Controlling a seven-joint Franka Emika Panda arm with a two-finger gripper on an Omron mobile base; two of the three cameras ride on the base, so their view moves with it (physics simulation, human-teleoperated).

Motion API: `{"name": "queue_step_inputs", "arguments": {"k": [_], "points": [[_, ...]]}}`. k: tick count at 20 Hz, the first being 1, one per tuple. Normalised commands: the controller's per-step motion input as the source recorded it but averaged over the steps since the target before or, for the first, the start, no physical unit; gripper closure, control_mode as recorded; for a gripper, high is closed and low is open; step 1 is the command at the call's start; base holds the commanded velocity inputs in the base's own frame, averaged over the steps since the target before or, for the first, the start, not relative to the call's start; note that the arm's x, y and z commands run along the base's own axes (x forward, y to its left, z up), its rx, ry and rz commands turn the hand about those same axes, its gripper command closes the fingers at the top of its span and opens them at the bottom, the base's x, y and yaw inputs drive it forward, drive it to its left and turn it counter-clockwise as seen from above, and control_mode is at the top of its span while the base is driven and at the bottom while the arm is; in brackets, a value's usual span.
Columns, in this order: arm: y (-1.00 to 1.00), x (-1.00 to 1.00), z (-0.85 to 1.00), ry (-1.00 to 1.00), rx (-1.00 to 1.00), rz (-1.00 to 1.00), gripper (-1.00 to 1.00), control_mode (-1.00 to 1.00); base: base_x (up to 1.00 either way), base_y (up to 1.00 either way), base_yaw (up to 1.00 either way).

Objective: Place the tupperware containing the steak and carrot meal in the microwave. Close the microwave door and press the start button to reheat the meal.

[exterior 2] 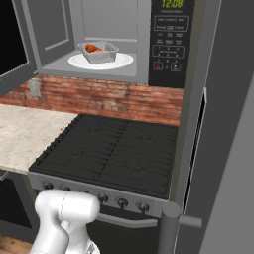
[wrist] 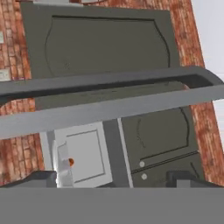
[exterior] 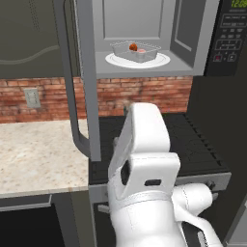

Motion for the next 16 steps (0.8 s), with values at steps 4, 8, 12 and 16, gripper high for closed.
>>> {"name": "queue_step_inputs", "arguments": {"k": [4,8,12,16], "points": [[0.71,-0.14,0.0,-0.03,-0.12,-0.05,-1.0,-1.0,0.0,0.0,0.0],[0.66,-0.03,0.0,0.0,-0.08,-0.06,-1.0,-1.0,0.0,0.0,0.0],[0.53,0.0,0.0,0.0,-0.01,-0.07,-1.0,-1.0,0.0,0.0,0.0],[0.41,0.18,-0.06,0.0,0.0,-0.09,-1.0,-1.0,0.0,0.0,0.0]]}}
